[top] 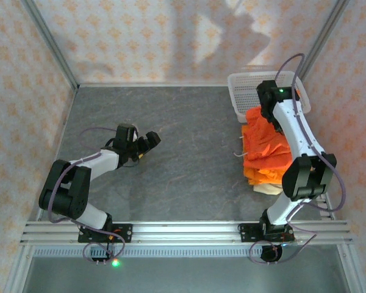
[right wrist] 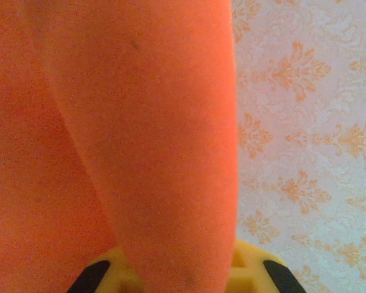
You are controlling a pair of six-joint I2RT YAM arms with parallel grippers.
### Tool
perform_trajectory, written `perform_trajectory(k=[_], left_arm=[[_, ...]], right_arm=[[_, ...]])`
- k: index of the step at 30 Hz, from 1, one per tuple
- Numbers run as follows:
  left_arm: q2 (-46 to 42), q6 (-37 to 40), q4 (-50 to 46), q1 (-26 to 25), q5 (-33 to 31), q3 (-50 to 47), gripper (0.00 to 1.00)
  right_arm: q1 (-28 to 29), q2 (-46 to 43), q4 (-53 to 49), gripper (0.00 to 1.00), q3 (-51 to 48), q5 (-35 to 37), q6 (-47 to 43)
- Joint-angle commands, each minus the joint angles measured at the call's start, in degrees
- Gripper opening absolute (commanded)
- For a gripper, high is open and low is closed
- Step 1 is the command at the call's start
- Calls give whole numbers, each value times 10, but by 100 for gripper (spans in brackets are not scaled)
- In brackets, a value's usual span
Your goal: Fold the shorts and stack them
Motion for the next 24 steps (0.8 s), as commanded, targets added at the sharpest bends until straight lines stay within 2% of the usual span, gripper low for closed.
perform_trajectory(k=[1, 4, 10, 11, 15, 16, 18, 21, 24], left_arm=[[2, 15, -13, 6, 7, 14, 100], [1, 17, -14, 6, 7, 12, 100], [-2, 18, -13, 7, 9, 10, 100], [-5, 19, -13, 7, 9, 9, 100], [-32, 26, -24, 13, 4, 3, 100], [-42, 30, -30, 15, 0, 1, 100], [-60, 39, -42, 19, -7, 0, 100], [-80, 47, -54, 24, -10, -1, 100], [-90, 44, -53, 26, -11, -4, 100]], right_arm=[[-6, 7, 30, 10, -17, 82, -10], [-13, 18, 38, 13, -29, 114, -15], [-36, 21, 51, 29, -47, 118, -19], [-42, 22, 49, 34, -47, 118, -15], [-66, 11, 24, 69, -10, 102, 30], [-68, 2, 13, 80, 12, 69, 44], [-69, -23, 7, 86, 51, -32, 59], [-69, -80, 42, 93, 55, -258, 65], [-68, -137, 93, 98, 9, -501, 86]])
